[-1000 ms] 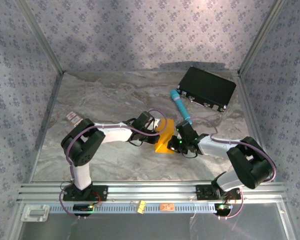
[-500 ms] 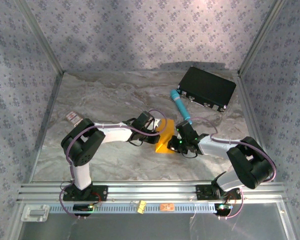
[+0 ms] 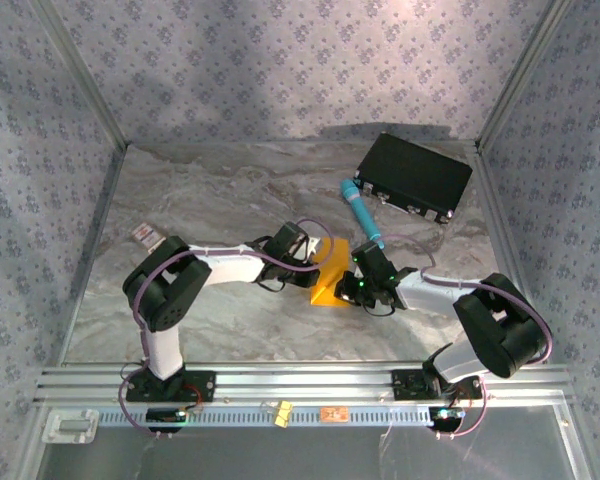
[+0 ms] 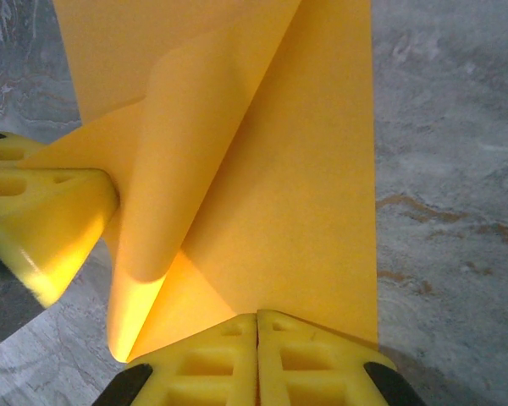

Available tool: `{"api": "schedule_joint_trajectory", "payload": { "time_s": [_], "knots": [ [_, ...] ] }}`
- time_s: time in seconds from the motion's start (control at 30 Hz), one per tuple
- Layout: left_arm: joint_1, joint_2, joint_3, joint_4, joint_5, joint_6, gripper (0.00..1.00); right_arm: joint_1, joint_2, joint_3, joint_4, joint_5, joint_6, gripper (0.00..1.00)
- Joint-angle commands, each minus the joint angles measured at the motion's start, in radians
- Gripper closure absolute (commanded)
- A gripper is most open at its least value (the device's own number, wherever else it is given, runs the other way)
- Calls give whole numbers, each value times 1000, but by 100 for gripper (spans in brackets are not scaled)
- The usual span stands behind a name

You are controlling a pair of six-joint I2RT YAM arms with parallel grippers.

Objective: Fold a paper plane with a square sheet of paper (pick it up from the middle)
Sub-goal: Fold the triangle a second time at the center of the table.

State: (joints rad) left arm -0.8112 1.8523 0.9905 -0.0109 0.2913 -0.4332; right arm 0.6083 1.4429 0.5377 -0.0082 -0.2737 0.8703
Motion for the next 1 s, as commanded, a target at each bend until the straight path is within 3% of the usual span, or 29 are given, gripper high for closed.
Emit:
{"api": "schedule_joint_trajectory", "payload": {
  "time_s": [0.0, 0.97],
  "knots": [
    [7, 18, 23, -4, 14, 22, 98, -7, 14, -10, -81, 15, -16, 92],
    [7, -2, 27, 7, 36, 8, 98, -8, 11, -19, -77, 18, -15, 92]
  ]
}}
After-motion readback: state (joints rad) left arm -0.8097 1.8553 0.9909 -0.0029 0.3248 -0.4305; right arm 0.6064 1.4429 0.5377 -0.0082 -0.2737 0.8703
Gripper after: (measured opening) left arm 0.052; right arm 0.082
